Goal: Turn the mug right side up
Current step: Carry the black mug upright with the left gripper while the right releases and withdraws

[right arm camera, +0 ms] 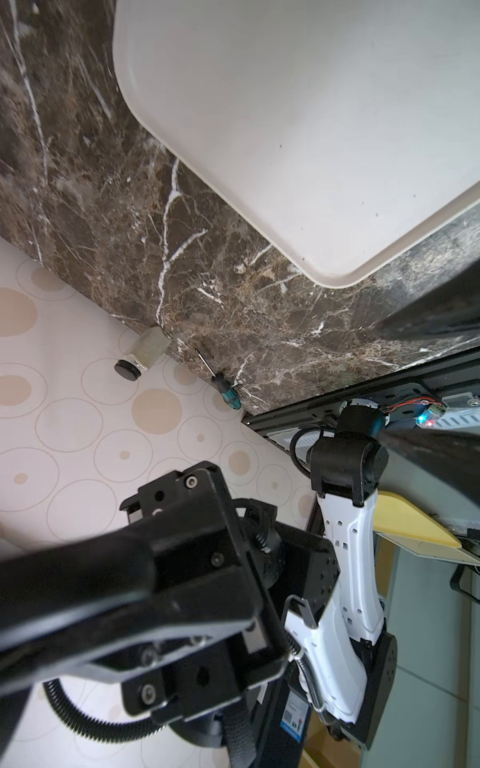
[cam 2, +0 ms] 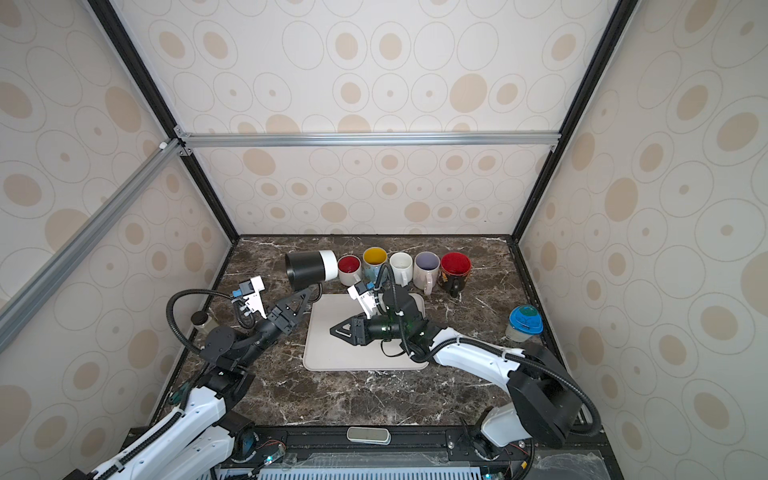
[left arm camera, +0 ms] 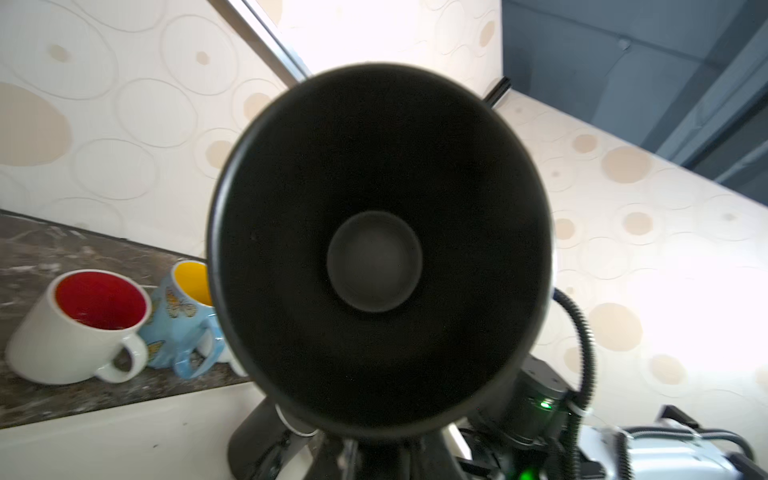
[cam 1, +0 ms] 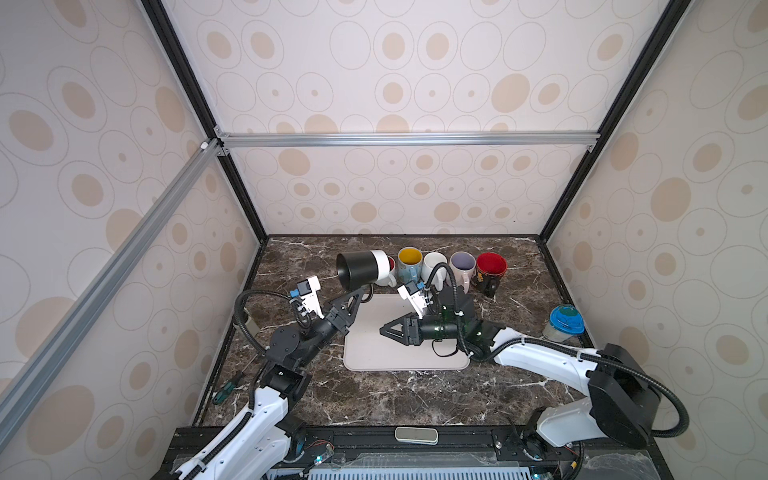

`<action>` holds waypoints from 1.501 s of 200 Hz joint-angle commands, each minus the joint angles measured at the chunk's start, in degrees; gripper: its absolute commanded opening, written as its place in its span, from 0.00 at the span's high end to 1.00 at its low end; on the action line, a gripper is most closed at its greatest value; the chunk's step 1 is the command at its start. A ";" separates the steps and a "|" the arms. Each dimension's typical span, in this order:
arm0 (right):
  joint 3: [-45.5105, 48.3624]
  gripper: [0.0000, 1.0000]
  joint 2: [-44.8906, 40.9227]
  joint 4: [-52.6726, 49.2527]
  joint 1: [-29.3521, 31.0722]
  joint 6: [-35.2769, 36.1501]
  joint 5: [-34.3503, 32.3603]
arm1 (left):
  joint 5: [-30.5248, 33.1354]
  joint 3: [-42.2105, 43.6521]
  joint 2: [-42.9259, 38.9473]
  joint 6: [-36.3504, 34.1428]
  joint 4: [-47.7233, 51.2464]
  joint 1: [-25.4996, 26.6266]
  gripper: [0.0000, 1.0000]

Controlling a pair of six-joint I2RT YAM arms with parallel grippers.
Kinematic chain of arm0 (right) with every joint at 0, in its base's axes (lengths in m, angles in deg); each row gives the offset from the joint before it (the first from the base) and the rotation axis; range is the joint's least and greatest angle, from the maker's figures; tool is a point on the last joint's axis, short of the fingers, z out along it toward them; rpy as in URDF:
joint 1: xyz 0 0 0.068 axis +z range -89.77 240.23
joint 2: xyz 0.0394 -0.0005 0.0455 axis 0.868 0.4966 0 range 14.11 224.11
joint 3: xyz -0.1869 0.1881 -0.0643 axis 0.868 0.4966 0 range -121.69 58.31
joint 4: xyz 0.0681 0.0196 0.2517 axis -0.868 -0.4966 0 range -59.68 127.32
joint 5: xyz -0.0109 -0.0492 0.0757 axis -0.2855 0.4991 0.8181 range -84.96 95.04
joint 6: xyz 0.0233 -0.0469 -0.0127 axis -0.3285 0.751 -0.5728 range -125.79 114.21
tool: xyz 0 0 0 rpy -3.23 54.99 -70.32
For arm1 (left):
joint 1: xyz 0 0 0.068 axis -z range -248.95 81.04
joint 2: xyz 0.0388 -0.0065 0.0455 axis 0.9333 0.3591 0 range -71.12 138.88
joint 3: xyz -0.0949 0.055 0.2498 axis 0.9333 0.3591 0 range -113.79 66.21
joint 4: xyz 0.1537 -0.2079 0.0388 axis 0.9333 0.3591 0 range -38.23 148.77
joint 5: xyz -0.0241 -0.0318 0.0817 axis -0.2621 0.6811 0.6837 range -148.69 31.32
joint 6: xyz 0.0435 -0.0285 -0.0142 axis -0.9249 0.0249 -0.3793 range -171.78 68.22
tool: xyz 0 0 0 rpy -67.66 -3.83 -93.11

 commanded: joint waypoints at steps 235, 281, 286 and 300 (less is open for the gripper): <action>-12.84 0.60 -8.12 -44.07 -7.47 17.87 -41.97 | 29.99 -43.12 47.00 -31.68 37.44 -0.75 1.00; -12.17 0.60 -8.70 -44.20 -7.92 17.44 -41.53 | 31.55 -46.23 52.76 -30.75 39.87 -0.99 1.00; -12.22 0.60 -8.67 -44.25 -7.98 17.36 -41.37 | 31.26 -46.21 53.32 -30.64 39.84 -1.04 1.00; -12.17 0.60 -8.56 -44.22 -7.92 17.26 -41.17 | 30.55 -46.23 54.43 -30.44 39.33 -0.97 1.00</action>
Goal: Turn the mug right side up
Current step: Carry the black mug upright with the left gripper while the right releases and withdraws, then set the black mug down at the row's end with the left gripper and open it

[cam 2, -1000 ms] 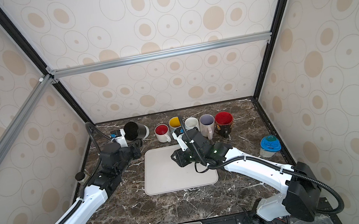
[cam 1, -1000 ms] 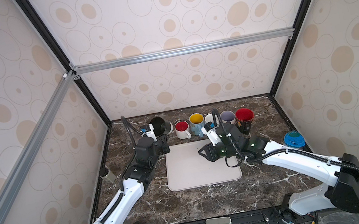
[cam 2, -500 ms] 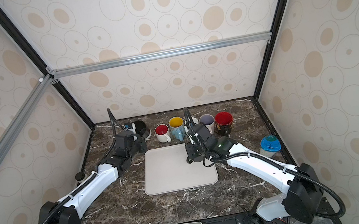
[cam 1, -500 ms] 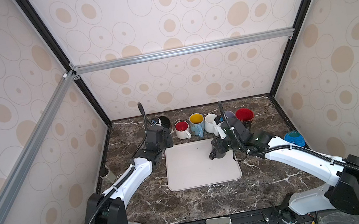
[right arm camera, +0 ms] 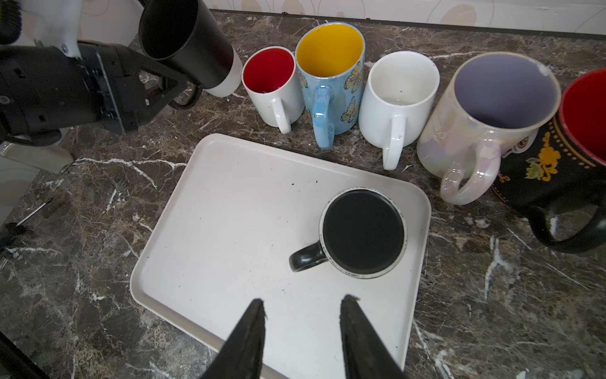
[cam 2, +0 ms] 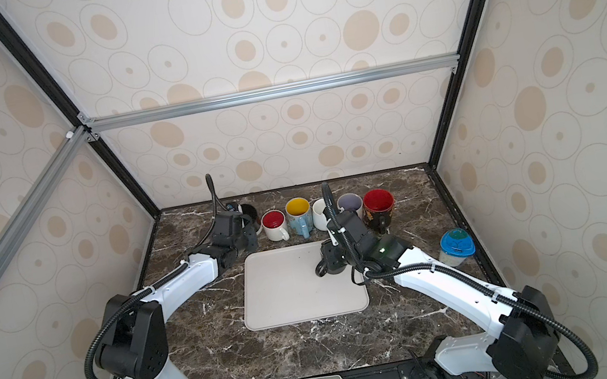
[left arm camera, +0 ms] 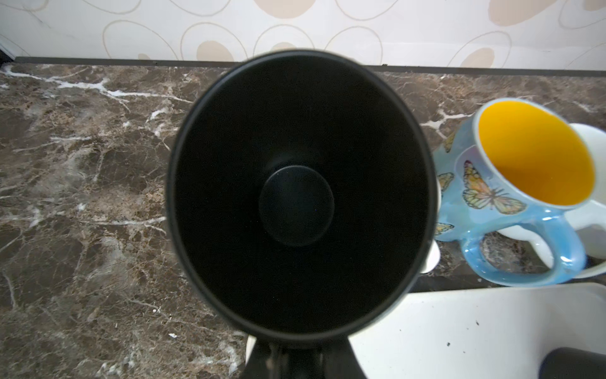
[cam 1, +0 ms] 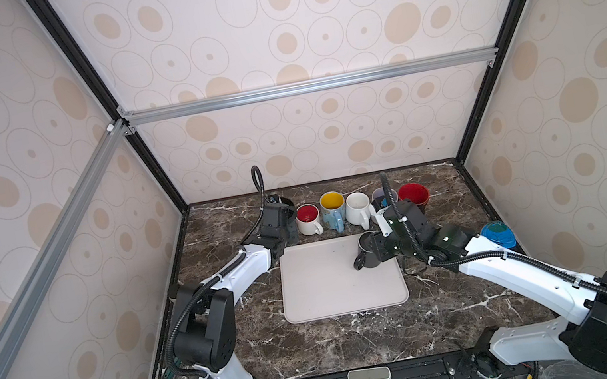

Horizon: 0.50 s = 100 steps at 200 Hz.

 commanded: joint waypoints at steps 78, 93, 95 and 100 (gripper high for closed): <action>0.85 0.60 1.64 -0.74 -0.29 -5.50 -0.15 | -0.57 -3.62 4.87 0.29 -5.02 -0.94 1.00; 1.18 0.60 2.33 -0.59 -0.32 -7.41 -0.14 | -0.83 -3.57 5.39 0.32 -5.24 -1.02 1.00; 1.14 0.60 2.45 -0.57 -0.30 -7.54 -0.17 | -0.79 -3.54 5.45 0.30 -5.31 -1.06 1.00; 1.18 0.60 2.73 -0.49 -0.34 -7.88 0.19 | -0.75 -3.53 5.60 0.39 -5.32 -1.02 1.00</action>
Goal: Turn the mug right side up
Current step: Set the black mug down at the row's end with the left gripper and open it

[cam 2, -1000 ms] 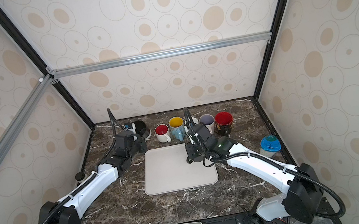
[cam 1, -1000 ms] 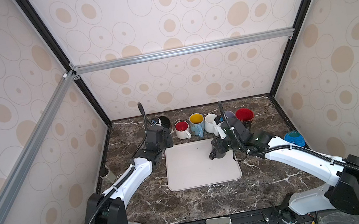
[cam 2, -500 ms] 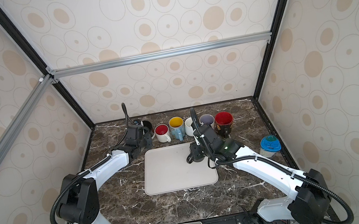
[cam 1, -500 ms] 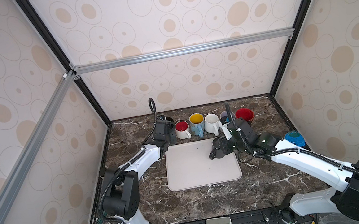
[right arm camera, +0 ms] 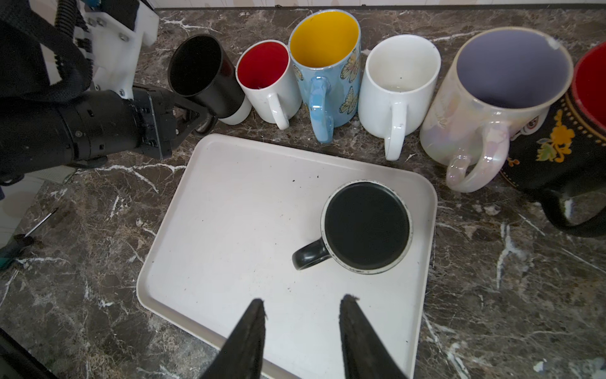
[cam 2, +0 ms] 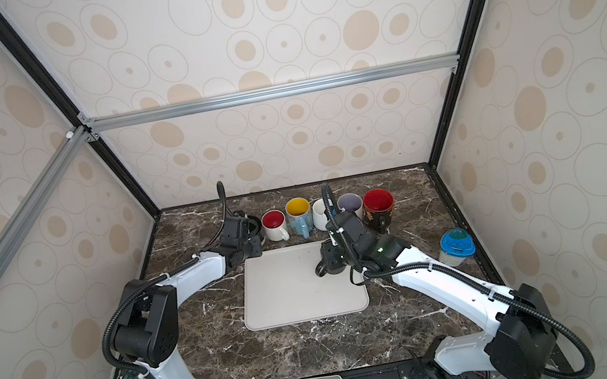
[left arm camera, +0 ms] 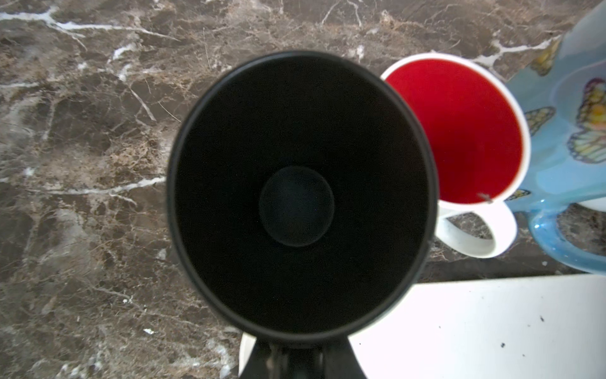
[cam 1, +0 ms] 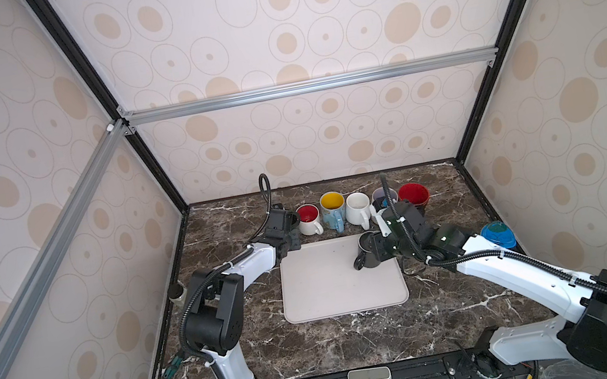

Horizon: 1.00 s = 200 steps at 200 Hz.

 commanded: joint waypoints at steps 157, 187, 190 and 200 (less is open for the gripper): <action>0.71 0.55 5.25 -0.90 -0.29 -10.09 4.72 | -0.43 -3.07 0.08 0.29 -5.53 -1.05 0.64; 0.76 0.54 4.78 -1.38 -0.31 -10.73 4.71 | -0.50 -2.98 -1.22 0.10 -5.01 -1.05 0.53; 0.74 0.54 4.67 -1.47 -0.34 -10.89 4.62 | -0.52 -2.98 -1.43 0.08 -4.91 -1.06 0.51; 0.79 0.54 4.30 -1.79 -0.29 -11.52 4.04 | -0.69 -2.98 -2.19 0.16 -4.74 -1.06 0.46</action>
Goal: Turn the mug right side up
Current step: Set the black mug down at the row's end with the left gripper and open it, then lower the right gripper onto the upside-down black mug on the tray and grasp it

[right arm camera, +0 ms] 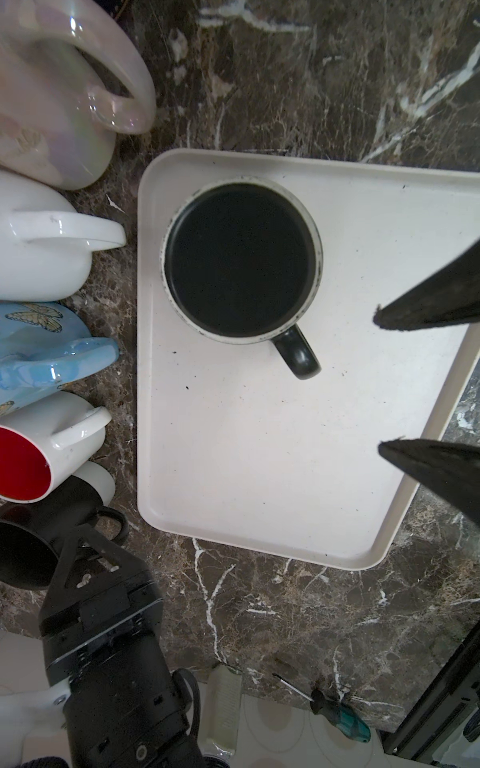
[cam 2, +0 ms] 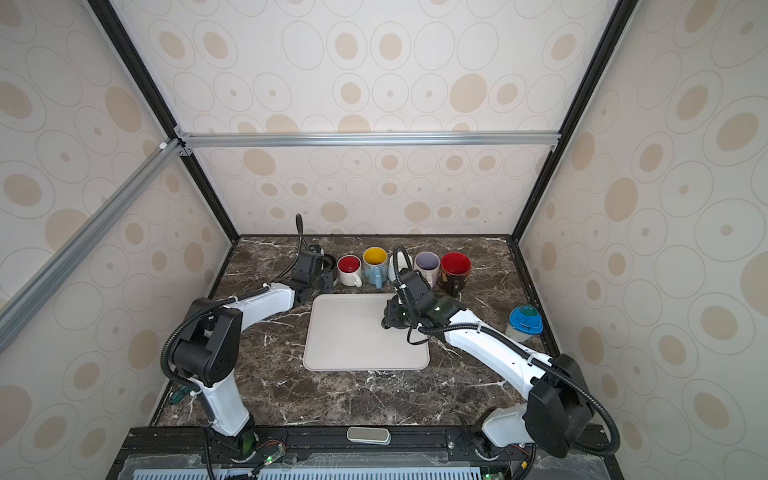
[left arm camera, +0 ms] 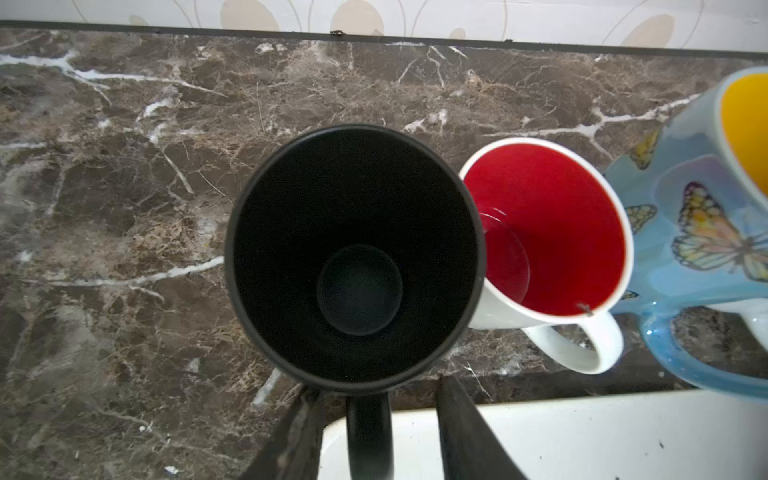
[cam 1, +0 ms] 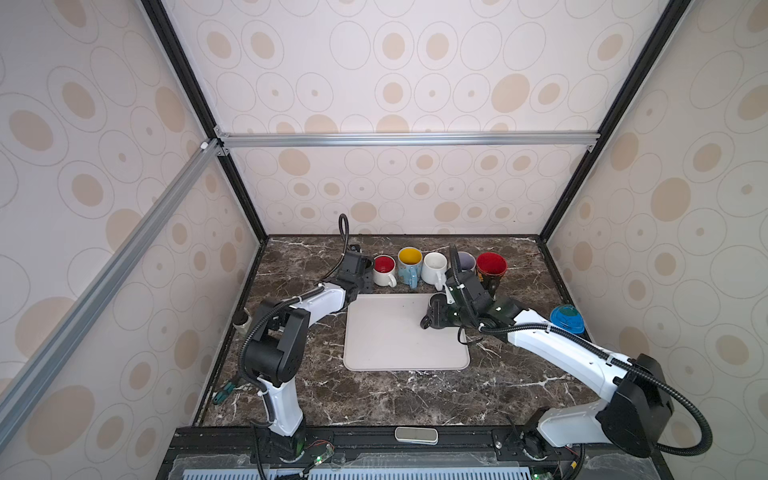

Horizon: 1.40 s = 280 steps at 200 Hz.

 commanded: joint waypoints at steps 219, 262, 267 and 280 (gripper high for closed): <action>-1.67 0.62 3.28 -15.21 5.81 -32.89 -15.35 | -14.77 39.53 -53.46 17.80 -16.88 11.44 0.03; -4.34 0.62 7.26 -12.88 6.11 -34.73 -13.32 | -17.07 42.18 -49.85 18.58 -22.68 11.36 0.03; -4.45 0.61 7.44 -12.54 6.12 -34.73 -13.24 | -17.25 42.44 -49.48 18.76 -23.37 11.48 0.03; -4.84 0.60 8.00 -11.68 6.08 -35.08 -13.02 | -17.79 42.92 -48.48 18.89 -24.29 11.30 0.03</action>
